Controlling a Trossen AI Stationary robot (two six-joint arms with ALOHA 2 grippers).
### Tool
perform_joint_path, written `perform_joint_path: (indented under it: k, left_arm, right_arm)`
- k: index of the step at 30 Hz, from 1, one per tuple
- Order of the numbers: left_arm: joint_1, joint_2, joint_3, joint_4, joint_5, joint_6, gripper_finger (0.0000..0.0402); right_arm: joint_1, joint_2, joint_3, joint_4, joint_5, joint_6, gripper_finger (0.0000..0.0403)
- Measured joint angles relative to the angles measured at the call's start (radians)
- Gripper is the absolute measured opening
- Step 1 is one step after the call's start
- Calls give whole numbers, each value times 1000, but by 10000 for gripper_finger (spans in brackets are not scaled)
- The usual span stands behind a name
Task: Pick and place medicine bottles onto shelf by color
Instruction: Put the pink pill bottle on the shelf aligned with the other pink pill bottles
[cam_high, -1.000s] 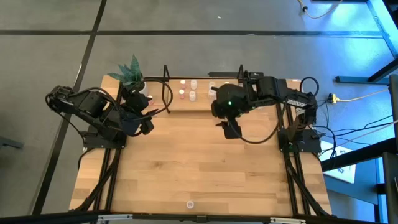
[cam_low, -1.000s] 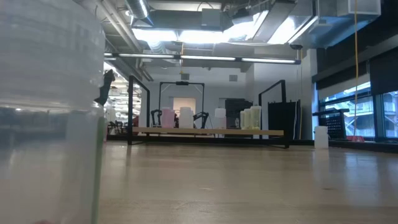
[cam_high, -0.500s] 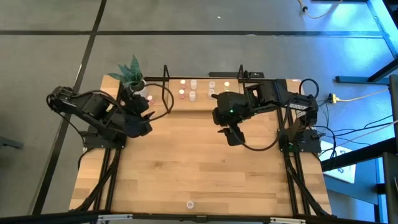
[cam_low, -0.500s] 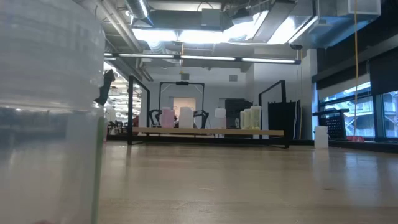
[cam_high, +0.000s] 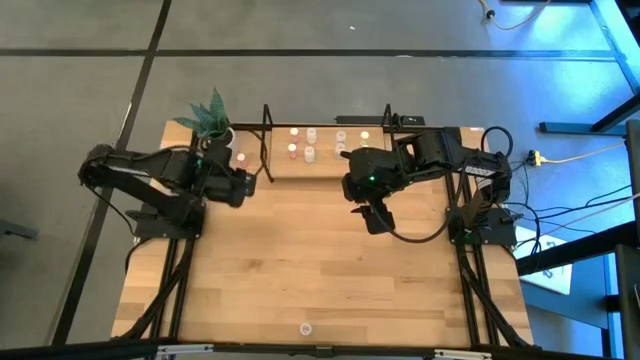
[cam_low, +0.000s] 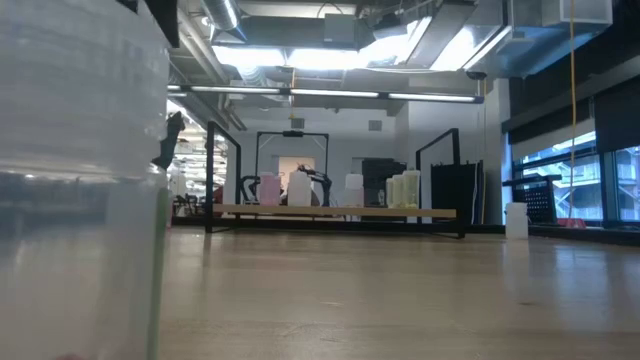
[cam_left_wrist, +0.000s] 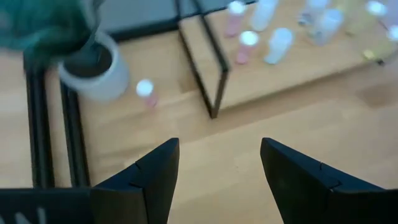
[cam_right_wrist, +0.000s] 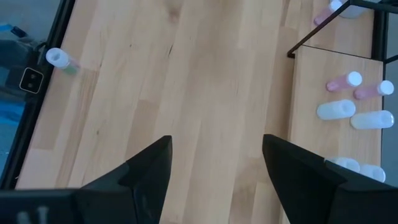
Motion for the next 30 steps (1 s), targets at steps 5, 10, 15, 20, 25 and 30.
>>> perform_joint_path:
  k: [5, 10, 15, 20, 25, 30]
  left_arm:
    - [133, 0, 0, -20, 166, -45, 220]
    - [244, 5, -2, -14, 229, 9, 220]
    - [224, 6, -52, 0, 283, 67, 220]
    - [169, 7, -103, 5, 287, 29, 220]
    - [209, 7, -198, 116, 281, -34, 220]
    - [284, 6, -291, 212, 265, -36, 220]
  right_arm:
    - [0, 0, 0, -13, 0, 0, 252]
    - [0, 0, 0, -15, 0, -2, 252]
    - [3, 0, 0, -34, -1, -5, 252]
    - [14, -4, 0, -47, -1, -16, 252]
    - [25, -6, 0, -47, -1, 6, 252]
    - [42, -6, 0, -46, -1, 23, 252]
